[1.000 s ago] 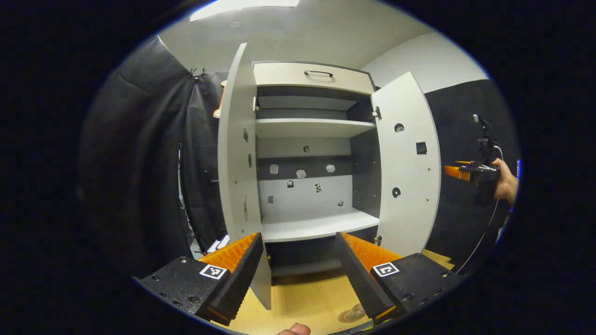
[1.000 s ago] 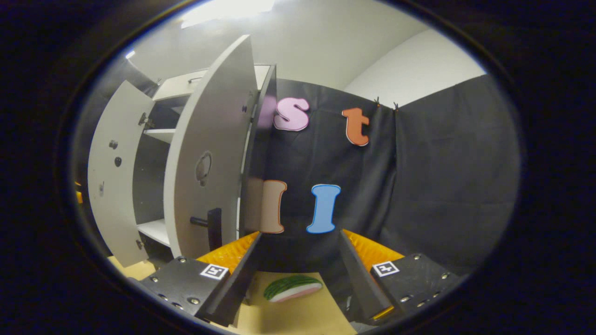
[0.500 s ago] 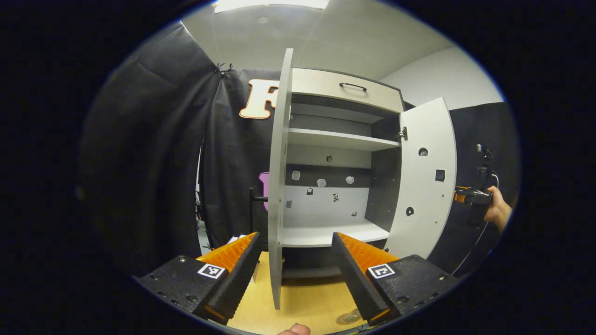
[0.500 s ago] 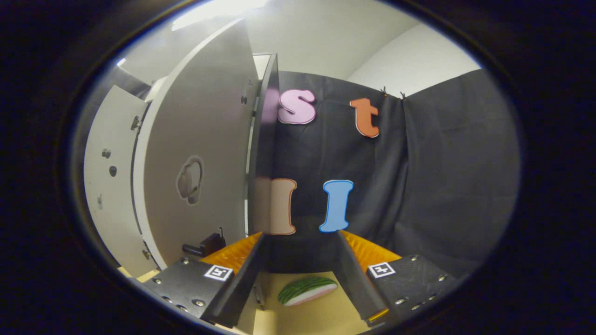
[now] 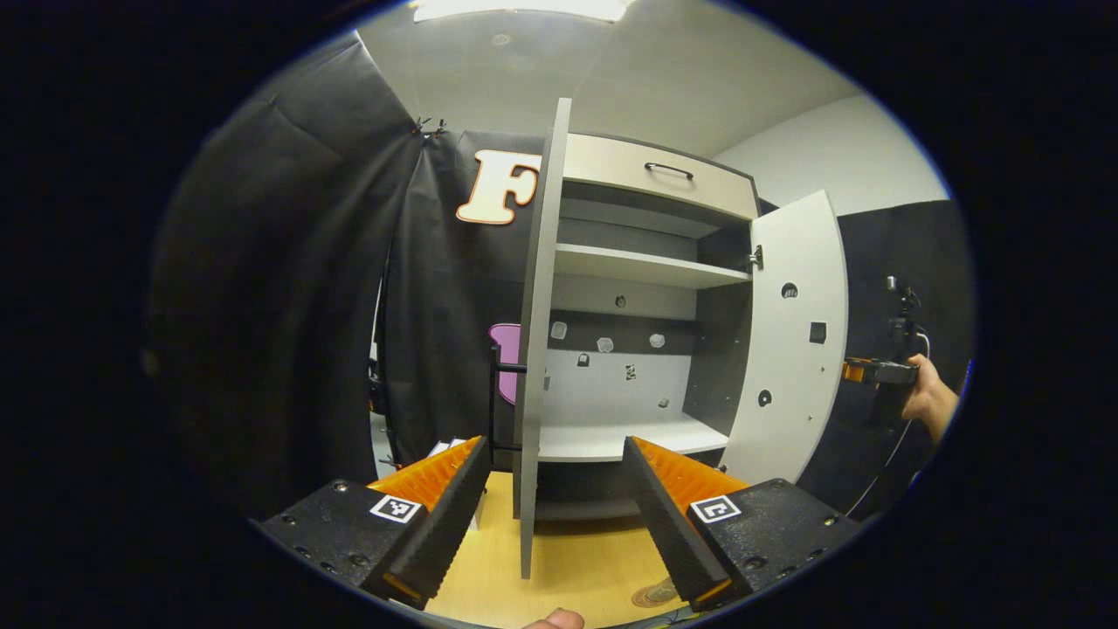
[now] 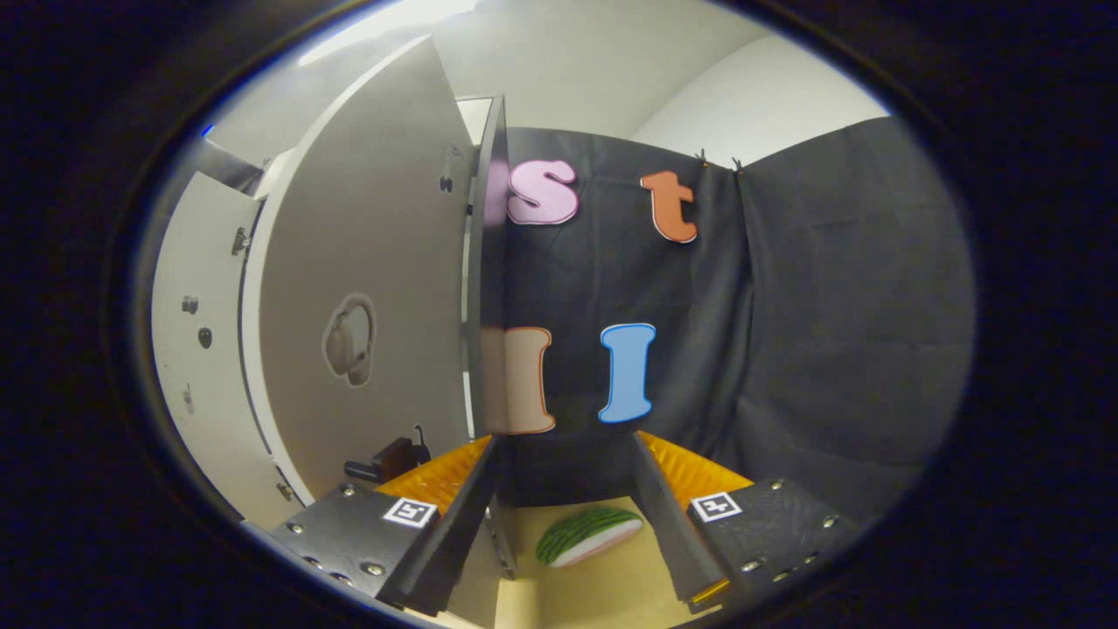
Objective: Grasp the bottle in the cabinet with the left hand and place it on the coaster, then close the right door with the right hand and the left door with the left hand.
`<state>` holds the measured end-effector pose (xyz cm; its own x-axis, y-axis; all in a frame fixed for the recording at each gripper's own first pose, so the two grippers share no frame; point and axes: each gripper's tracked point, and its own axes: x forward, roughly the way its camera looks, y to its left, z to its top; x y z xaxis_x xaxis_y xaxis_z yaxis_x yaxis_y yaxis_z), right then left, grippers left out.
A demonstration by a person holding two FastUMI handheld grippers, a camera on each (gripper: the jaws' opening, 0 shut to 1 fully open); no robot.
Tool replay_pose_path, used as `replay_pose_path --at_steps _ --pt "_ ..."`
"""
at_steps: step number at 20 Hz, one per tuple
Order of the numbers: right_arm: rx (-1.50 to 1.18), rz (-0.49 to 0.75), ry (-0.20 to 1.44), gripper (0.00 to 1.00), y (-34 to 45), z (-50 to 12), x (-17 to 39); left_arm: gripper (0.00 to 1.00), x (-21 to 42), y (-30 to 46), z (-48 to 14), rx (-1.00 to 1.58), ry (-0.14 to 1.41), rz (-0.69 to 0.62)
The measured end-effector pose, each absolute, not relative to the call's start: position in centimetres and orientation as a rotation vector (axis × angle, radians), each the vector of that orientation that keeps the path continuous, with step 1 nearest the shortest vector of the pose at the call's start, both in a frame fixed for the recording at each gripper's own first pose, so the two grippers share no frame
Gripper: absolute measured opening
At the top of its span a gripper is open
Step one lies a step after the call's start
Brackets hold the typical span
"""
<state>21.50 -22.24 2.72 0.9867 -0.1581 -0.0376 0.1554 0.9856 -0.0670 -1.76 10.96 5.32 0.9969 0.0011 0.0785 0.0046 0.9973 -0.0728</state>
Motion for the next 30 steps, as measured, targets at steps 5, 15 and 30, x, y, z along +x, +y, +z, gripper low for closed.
replay_pose_path --at_steps 5,15,30 --pt "-0.043 -0.082 0.044 0.90 -18.5 2.2 21.8 0.96 -1.8 12.2 4.9 -0.086 -0.079 -0.001" --pt "-0.011 -0.092 0.048 0.90 -15.6 1.8 22.0 0.96 -2.5 14.3 3.8 -0.093 -0.060 0.007" --pt "0.110 0.066 0.060 0.93 -5.6 1.9 22.5 0.93 -3.0 17.1 2.1 -0.087 -0.043 0.041"
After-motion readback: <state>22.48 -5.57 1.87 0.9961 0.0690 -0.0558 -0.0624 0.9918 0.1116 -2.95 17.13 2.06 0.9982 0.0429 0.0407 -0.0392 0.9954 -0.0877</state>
